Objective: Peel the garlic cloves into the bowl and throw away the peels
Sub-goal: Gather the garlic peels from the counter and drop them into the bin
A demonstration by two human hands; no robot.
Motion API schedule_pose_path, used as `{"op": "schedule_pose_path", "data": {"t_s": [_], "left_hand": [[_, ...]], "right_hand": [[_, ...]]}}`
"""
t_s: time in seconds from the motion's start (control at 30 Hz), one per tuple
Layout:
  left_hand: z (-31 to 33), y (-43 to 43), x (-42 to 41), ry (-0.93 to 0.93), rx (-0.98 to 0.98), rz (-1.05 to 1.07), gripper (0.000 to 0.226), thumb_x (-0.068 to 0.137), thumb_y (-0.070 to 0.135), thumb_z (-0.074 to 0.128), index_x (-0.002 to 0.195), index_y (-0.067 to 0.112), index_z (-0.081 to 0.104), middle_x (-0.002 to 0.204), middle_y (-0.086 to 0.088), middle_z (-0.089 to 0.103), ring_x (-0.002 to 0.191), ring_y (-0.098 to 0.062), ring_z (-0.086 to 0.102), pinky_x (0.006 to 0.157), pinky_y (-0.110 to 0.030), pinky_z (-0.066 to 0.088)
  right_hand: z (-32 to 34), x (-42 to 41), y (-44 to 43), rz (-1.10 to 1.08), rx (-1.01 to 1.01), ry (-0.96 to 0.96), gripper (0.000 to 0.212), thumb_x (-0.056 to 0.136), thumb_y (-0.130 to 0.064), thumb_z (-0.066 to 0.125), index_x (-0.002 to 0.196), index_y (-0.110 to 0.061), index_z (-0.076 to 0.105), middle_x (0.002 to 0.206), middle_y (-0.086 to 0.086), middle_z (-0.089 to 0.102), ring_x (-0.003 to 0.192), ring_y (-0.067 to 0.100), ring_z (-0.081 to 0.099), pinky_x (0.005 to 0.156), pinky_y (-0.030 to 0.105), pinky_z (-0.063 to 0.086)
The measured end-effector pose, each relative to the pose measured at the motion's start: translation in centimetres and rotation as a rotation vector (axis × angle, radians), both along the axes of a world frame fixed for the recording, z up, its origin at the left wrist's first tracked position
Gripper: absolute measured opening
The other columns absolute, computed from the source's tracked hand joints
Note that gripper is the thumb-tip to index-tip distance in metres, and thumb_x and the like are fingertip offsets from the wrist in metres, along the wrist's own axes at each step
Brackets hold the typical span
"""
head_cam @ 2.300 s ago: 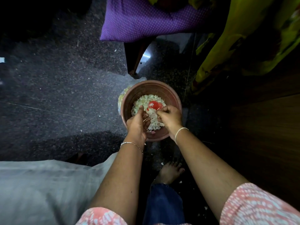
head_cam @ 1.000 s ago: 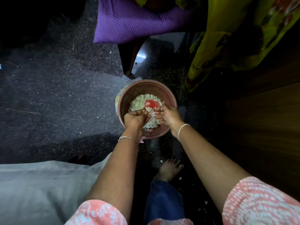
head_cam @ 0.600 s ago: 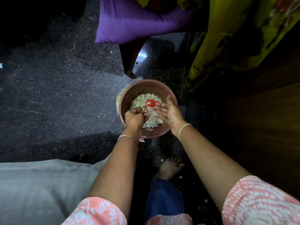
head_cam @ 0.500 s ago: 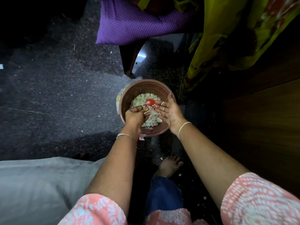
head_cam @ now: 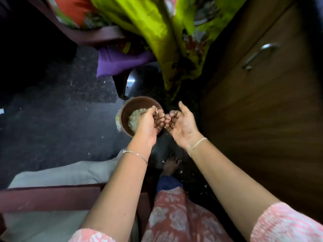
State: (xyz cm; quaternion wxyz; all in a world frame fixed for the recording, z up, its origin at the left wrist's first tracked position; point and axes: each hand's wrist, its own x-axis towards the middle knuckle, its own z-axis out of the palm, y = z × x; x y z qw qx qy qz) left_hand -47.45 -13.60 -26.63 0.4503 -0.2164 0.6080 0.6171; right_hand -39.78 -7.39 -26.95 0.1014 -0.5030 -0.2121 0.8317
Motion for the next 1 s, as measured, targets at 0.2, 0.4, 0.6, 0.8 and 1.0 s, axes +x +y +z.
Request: {"op": "schedule_pose_path", "data": {"t_s": [0.2,0.4,0.6,0.8,1.0], "left_hand": [[12.9,-0.2,7.8,0.005,0.246,-0.159,0.029,0.098,0.021,0.05,0.077,0.009,0.064,0.061,0.0,0.063,0.054,-0.01,0.059,0.054,-0.019,0.05],[22.7,0.8,16.4,0.02,0.429,-0.396,0.026,0.098,0.019,0.049,0.081,0.007,0.065,0.065,-0.001,0.064,0.055,-0.008,0.061,0.055,-0.017,0.052],[26.4,3.6,26.0,-0.061,0.509,-0.747,0.028,0.1,0.016,0.047,0.079,0.005,0.062,0.06,-0.004,0.066,0.053,-0.01,0.064,0.054,-0.017,0.053],[26.3,4.2,35.0,-0.089,0.514,-1.147,0.023,0.098,0.013,0.049,0.086,0.004,0.067,0.073,-0.007,0.071,0.065,-0.015,0.068,0.062,-0.023,0.056],[22.8,1.7,41.2,0.577,0.73,-1.71,0.022,0.094,0.017,0.061,0.115,0.017,0.068,0.12,0.001,0.068,0.1,-0.001,0.061,0.09,-0.013,0.046]], "right_hand": [[13.7,9.7,-0.9,-0.232,0.082,0.184,0.045,0.097,-0.048,0.044,0.065,-0.016,0.047,0.064,0.001,0.051,0.058,0.012,0.047,0.064,0.023,0.041],[23.6,19.4,-2.1,-0.499,0.201,0.312,0.042,0.096,-0.043,0.048,0.064,-0.015,0.05,0.067,0.001,0.054,0.057,0.012,0.053,0.064,0.022,0.041],[27.3,29.1,-3.2,-0.909,0.276,0.315,0.039,0.094,-0.038,0.051,0.063,-0.014,0.054,0.064,0.003,0.057,0.056,0.013,0.053,0.062,0.023,0.041],[27.5,37.3,-6.4,-1.297,0.337,0.226,0.035,0.095,-0.033,0.052,0.067,-0.013,0.057,0.064,0.004,0.058,0.057,0.014,0.053,0.062,0.025,0.042],[24.5,43.8,-12.2,-1.16,0.714,-0.82,0.013,0.098,-0.02,0.054,0.09,-0.017,0.064,0.088,-0.002,0.067,0.084,0.015,0.061,0.067,0.022,0.049]]}}
